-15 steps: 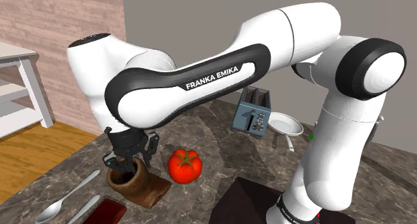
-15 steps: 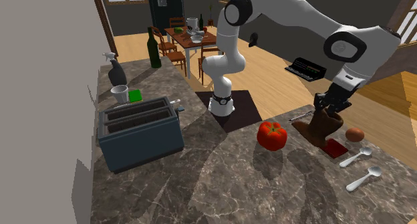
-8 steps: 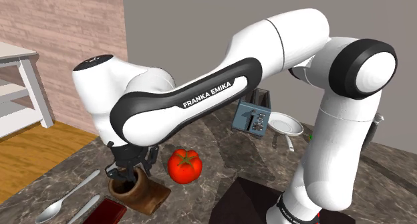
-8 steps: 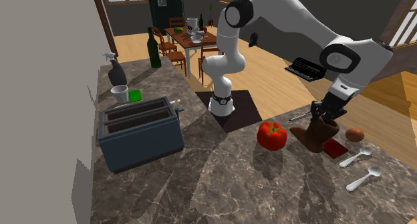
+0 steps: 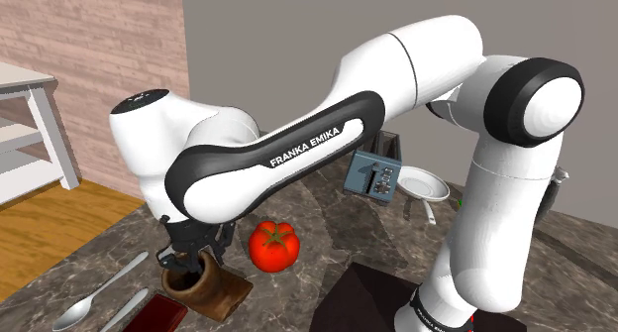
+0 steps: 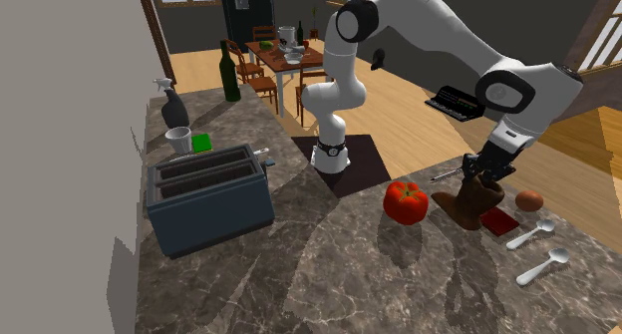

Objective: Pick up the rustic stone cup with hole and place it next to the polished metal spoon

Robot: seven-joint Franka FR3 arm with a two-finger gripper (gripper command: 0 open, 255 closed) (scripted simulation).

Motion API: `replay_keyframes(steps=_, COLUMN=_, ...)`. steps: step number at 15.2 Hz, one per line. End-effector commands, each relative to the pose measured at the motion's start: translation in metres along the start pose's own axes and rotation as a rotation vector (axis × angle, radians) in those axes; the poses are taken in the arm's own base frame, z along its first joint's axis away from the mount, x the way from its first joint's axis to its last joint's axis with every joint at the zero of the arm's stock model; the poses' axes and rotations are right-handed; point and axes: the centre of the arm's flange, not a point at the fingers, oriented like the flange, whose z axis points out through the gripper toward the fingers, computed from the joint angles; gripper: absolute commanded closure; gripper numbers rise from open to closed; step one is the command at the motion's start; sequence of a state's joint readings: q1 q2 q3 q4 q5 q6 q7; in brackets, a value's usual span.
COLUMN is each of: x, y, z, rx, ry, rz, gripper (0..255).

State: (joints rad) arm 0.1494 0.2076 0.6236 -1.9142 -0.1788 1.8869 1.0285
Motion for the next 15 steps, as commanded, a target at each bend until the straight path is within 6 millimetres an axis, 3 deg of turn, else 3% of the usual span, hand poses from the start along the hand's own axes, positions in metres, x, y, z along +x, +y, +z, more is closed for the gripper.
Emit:
replay_keyframes(steps=1, x=0.0, y=0.0, z=0.0, rx=0.001, ry=0.001, rz=0.0, gripper=255)
replay_keyframes(steps=2, x=0.0, y=0.0, z=0.0, rx=0.001, ry=0.001, rz=0.0, gripper=0)
replay_keyframes(steps=7, x=0.0, y=0.0, z=0.0, rx=0.001, ry=0.001, rz=0.0, gripper=0)
replay_keyframes(steps=11, x=0.0, y=0.0, z=-0.051, rx=0.001, ry=0.001, rz=0.0, gripper=0)
replay_keyframes(steps=15, x=0.0, y=0.0, z=-0.051, rx=0.001, ry=0.001, rz=0.0, gripper=0)
